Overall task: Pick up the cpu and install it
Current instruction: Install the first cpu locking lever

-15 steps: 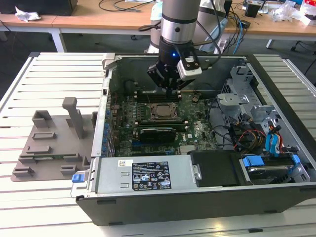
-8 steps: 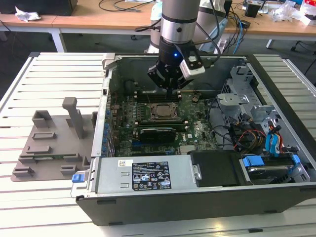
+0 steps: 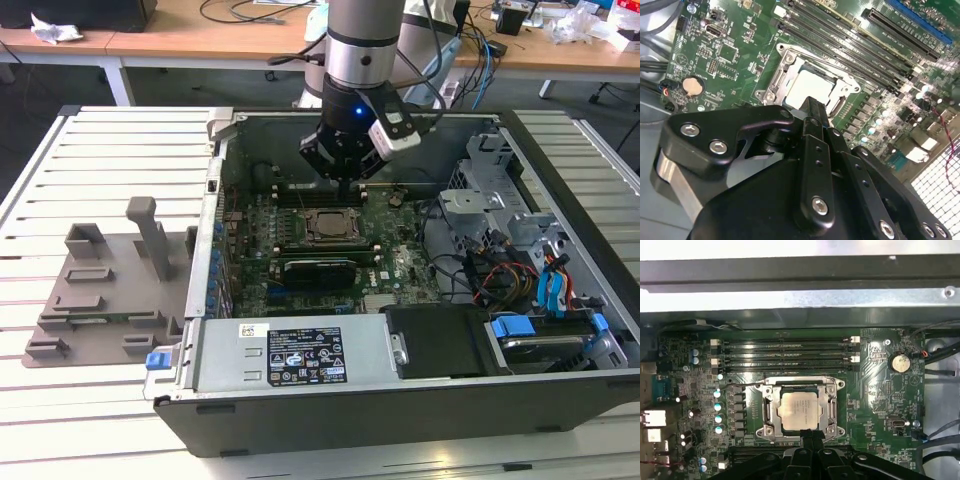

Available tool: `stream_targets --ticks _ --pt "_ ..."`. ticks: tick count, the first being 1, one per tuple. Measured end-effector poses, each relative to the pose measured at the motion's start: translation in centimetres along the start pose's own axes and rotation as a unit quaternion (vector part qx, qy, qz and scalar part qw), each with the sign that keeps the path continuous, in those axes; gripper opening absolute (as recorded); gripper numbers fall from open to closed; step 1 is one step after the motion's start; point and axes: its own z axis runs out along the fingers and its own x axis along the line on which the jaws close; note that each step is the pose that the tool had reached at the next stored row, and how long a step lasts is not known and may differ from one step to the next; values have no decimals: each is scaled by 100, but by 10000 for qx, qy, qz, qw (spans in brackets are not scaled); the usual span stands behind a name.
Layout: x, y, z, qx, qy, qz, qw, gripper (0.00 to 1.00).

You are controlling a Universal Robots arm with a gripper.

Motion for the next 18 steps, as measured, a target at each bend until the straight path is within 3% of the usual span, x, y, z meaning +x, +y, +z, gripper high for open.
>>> stream_targets --ticks 1,2,5,6,9,12,18 --pt "0 0 0 -11 -2 -28 10000 11" --pt "0 0 -1 -65 -1 -42 10000 11" --pt "0 0 0 -151 -2 -87 9998 11" --pt "0 0 0 -199 -3 -103 9997 11" --pt "15 0 0 -203 -4 -111 9997 11" --pt "126 -1 1 -202 -3 -111 9997 11" --pt "198 -2 4 -203 -4 -113 9997 11"
